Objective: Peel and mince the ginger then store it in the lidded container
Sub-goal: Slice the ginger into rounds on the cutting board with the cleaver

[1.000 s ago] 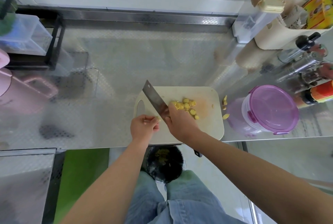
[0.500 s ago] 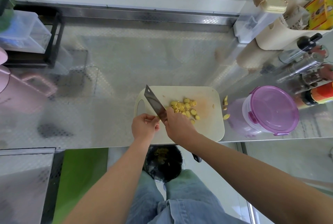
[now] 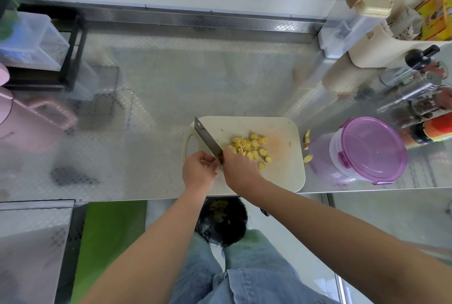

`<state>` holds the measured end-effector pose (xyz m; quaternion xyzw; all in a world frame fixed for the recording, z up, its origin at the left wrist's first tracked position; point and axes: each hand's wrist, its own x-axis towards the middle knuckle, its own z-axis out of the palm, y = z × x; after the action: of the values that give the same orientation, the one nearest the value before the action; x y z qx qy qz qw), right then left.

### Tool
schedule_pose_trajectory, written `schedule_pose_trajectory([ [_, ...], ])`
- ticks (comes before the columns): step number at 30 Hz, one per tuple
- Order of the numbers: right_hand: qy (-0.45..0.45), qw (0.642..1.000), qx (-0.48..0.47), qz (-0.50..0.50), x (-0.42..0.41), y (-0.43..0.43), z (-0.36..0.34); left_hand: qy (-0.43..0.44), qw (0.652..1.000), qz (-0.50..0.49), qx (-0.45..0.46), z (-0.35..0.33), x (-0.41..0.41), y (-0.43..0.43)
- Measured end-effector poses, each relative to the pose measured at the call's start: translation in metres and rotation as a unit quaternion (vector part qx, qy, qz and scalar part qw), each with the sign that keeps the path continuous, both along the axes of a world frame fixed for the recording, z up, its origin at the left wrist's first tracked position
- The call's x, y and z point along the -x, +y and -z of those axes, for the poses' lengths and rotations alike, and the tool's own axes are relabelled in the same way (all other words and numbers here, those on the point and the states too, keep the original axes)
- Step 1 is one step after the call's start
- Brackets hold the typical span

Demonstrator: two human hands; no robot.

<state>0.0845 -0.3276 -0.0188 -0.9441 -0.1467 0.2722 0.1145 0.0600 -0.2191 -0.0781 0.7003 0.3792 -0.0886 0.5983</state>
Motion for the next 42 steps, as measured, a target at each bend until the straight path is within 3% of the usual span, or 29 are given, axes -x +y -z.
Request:
schedule_pose_trajectory([
  [6,-0.005,1.0,-0.028,0.008,-0.005,-0.004,0.008,-0.018,0.999,0.014,0.022,-0.003,0.001,0.008],
  [15,-0.019,0.996,-0.079,0.021,-0.009,-0.012,-0.002,-0.049,0.994,0.05,-0.085,0.0,0.011,0.003],
  [27,0.007,0.991,-0.111,0.073,0.015,-0.016,0.018,-0.039,0.996,-0.04,-0.074,-0.004,0.014,0.012],
  [32,-0.028,0.985,-0.089,0.145,-0.005,-0.047,0.022,-0.054,0.995,0.007,-0.084,-0.008,0.013,0.007],
  [38,-0.018,0.994,-0.09,0.062,0.002,-0.032,0.016,-0.06,0.991,0.075,-0.093,-0.009,0.004,-0.005],
  [42,-0.029,0.994,-0.068,0.086,-0.003,-0.033,0.015,-0.039,0.99,0.094,-0.098,-0.01,0.001,-0.006],
])
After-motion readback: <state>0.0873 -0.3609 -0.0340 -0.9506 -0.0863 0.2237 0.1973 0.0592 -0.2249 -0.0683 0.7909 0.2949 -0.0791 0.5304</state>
